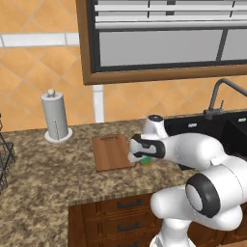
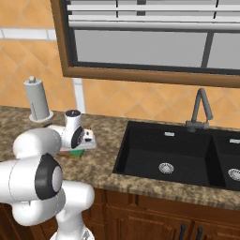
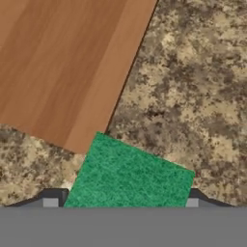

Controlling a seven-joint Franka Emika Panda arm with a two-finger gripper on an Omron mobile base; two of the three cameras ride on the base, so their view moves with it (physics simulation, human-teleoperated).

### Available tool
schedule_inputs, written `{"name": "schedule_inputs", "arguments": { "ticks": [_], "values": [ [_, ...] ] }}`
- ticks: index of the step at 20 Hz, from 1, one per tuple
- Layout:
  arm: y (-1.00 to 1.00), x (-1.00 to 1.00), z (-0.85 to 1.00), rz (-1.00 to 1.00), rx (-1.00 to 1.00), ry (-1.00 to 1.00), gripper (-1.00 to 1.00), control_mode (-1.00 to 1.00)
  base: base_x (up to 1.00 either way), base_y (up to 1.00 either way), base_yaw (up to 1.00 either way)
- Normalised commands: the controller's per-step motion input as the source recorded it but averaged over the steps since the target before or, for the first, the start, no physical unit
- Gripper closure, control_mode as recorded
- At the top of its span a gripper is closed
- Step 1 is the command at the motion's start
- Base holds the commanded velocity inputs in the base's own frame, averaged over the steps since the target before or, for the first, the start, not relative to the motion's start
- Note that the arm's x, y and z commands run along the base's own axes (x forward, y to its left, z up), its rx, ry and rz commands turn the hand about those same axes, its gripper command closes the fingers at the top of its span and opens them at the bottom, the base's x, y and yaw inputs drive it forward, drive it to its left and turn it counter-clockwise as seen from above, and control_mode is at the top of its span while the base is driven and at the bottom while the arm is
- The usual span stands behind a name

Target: Pick up the sponge from the counter and clean the cutting board by briefly scrubbing or pressing down on the cutting board. Once finished, release the sponge.

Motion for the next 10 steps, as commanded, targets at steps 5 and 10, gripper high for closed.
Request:
{"name": "schedule_inputs", "arguments": {
  "ticks": [5,10],
  "values": [
    [0.35,0.66,0.92,0.00,0.00,0.15,1.00,-1.00,0.00,0.00,0.00],
    [0.96,0.87,0.17,-0.01,-0.02,0.07,1.00,-1.00,0.00,0.00,0.00]
  ]
}}
